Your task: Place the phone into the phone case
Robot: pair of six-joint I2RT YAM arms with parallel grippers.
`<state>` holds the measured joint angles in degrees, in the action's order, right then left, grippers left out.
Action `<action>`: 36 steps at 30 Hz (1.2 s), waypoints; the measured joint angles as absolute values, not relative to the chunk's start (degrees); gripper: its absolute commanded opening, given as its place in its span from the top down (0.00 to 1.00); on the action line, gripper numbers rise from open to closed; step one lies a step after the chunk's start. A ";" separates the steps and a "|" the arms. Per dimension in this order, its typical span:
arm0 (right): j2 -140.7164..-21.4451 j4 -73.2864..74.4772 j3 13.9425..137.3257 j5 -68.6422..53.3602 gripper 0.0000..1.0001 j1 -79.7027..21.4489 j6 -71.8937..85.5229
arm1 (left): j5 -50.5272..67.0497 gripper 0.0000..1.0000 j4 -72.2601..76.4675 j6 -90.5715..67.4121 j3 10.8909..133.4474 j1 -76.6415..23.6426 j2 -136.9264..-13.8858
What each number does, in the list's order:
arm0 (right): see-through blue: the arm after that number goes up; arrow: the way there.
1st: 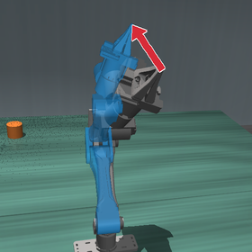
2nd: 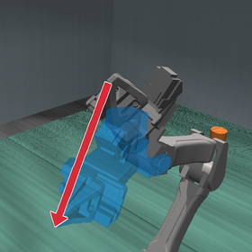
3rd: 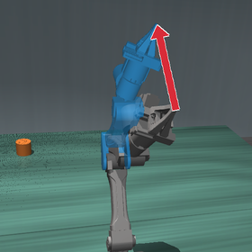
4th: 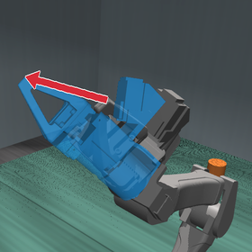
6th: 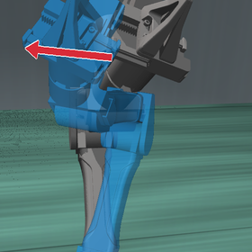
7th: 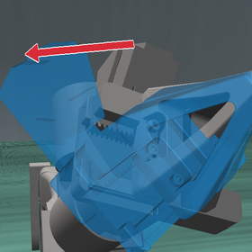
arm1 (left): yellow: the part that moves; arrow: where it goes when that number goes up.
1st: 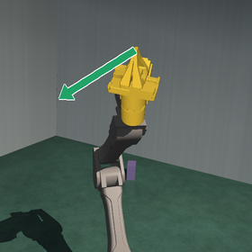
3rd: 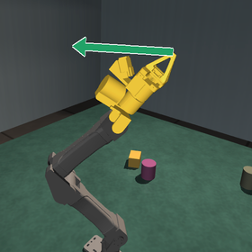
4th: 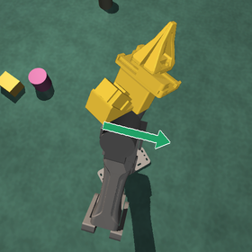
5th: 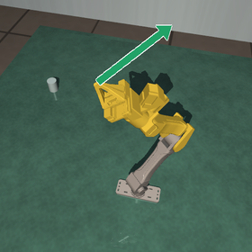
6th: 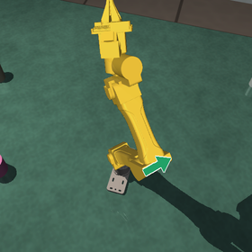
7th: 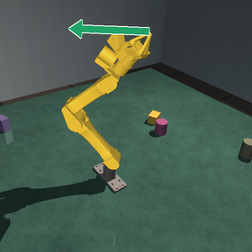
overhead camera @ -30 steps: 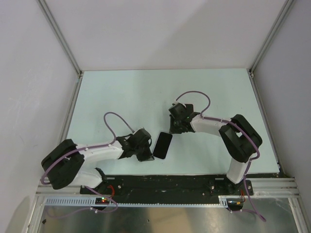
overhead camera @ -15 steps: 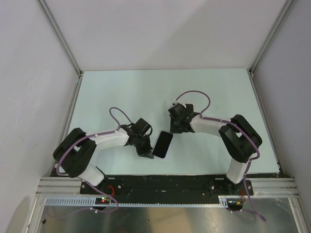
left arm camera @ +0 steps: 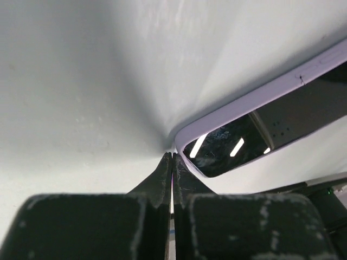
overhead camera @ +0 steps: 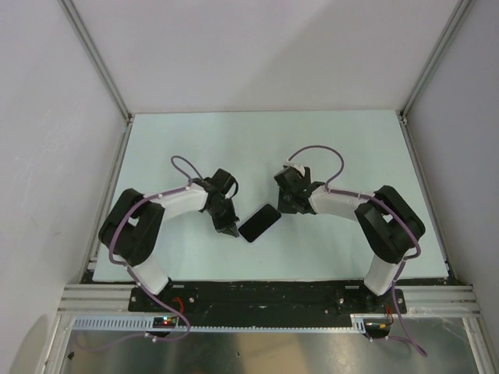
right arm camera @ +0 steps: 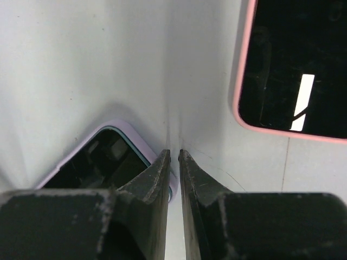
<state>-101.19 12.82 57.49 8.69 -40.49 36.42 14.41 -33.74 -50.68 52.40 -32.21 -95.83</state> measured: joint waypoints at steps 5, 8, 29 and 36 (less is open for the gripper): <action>-99.92 12.64 55.90 9.85 0.82 -40.53 36.88 | 9.17 1.00 -33.93 -49.25 56.69 -29.61 -98.80; -98.85 12.88 54.72 10.02 0.82 -40.75 37.50 | 4.62 1.00 -29.56 -49.01 59.86 -27.70 -100.68; -93.56 18.57 51.48 5.43 0.82 -40.71 38.04 | -0.54 0.99 -20.01 -48.88 57.30 -25.41 -95.94; -93.56 18.63 52.56 5.39 0.82 -43.03 39.03 | -1.15 1.00 -19.99 -48.88 54.37 -25.36 -94.59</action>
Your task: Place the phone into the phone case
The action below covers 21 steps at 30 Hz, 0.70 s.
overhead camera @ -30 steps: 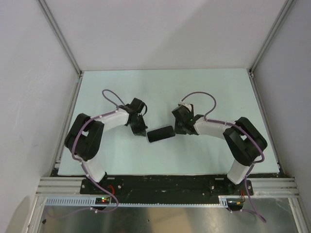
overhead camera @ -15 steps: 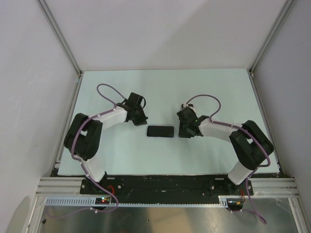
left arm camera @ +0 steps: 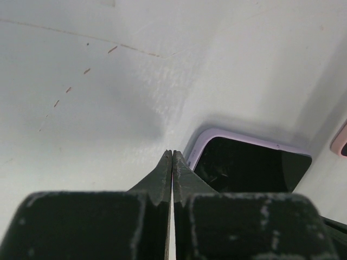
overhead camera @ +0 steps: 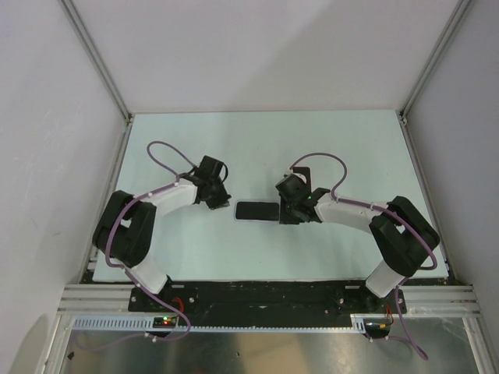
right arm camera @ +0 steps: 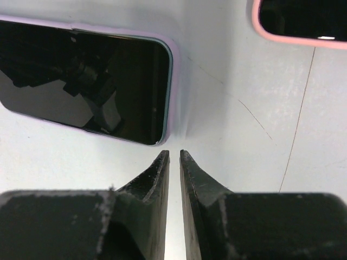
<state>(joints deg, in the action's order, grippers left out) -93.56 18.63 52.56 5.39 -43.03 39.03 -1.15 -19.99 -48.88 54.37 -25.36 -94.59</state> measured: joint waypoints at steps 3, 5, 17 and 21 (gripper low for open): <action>-93.51 18.59 53.23 5.89 0.81 -43.07 39.07 | -1.17 0.99 -20.08 -48.90 53.54 -25.36 -94.21; -93.51 18.61 53.39 6.22 0.81 -43.07 39.07 | -1.19 0.99 -20.14 -48.90 53.21 -25.36 -93.80; -94.91 18.98 57.63 6.70 0.81 -43.07 39.05 | -1.17 0.99 -20.10 -48.90 53.17 -25.36 -92.95; -96.27 19.05 58.30 6.87 0.82 -43.07 39.05 | -1.17 0.99 -20.05 -48.90 52.97 -25.34 -92.95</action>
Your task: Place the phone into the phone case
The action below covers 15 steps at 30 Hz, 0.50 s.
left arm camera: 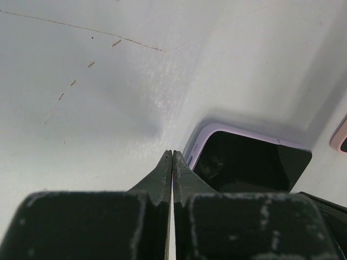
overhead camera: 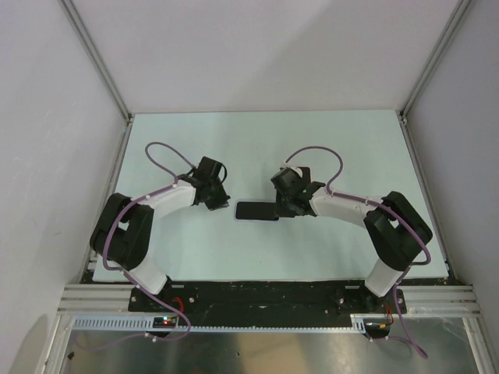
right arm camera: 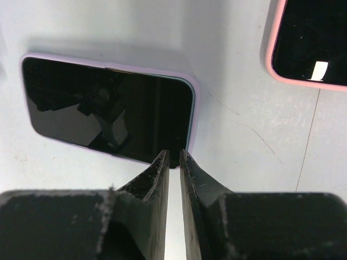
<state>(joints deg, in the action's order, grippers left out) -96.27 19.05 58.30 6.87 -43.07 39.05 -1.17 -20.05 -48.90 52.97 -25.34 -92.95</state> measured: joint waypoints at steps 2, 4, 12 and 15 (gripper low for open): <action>-97.03 19.29 58.33 7.20 0.82 -43.07 39.05 | -1.17 0.99 -20.05 -48.90 52.82 -25.34 -92.95; -97.58 19.66 58.35 7.51 0.82 -43.07 39.05 | -1.17 0.99 -20.08 -48.90 52.77 -25.32 -92.95; -98.83 20.12 59.24 7.70 0.85 -43.07 38.96 | -1.17 1.00 -20.01 -48.90 52.71 -25.32 -92.88; -99.18 20.93 59.83 8.05 0.88 -43.24 38.79 | -1.17 0.99 -19.99 -48.88 52.47 -25.32 -92.82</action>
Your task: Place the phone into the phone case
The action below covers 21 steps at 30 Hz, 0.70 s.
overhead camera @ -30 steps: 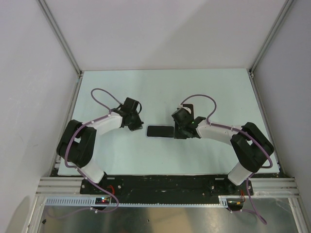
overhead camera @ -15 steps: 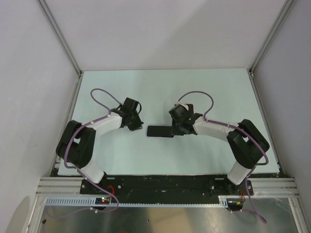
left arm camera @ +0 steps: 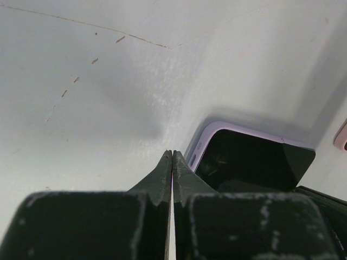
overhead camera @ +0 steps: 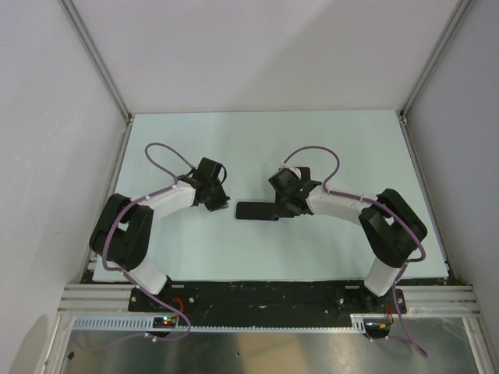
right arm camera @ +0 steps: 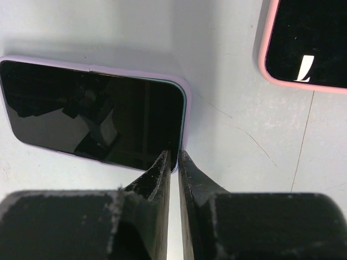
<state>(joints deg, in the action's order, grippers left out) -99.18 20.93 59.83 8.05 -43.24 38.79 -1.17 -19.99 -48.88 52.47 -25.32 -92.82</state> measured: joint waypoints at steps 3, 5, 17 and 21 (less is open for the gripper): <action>-99.33 21.30 60.03 9.30 0.88 -43.86 38.50 | -1.15 0.99 -20.01 -48.86 51.90 -25.23 -92.20; -99.33 21.30 60.01 10.15 0.88 -44.27 38.33 | -1.15 0.99 -20.01 -48.86 51.37 -25.06 -91.42; -101.19 21.26 60.18 15.31 0.88 -47.13 37.54 | -1.15 0.99 -19.97 -48.86 48.93 -24.64 -88.82; -101.51 21.21 59.86 16.75 0.85 -47.81 37.52 | -1.13 0.99 -20.08 -48.86 48.12 -24.60 -88.23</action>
<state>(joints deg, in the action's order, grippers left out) -101.51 21.21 59.86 16.75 -47.81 37.52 -1.13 -20.08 -48.86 48.12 -24.60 -88.23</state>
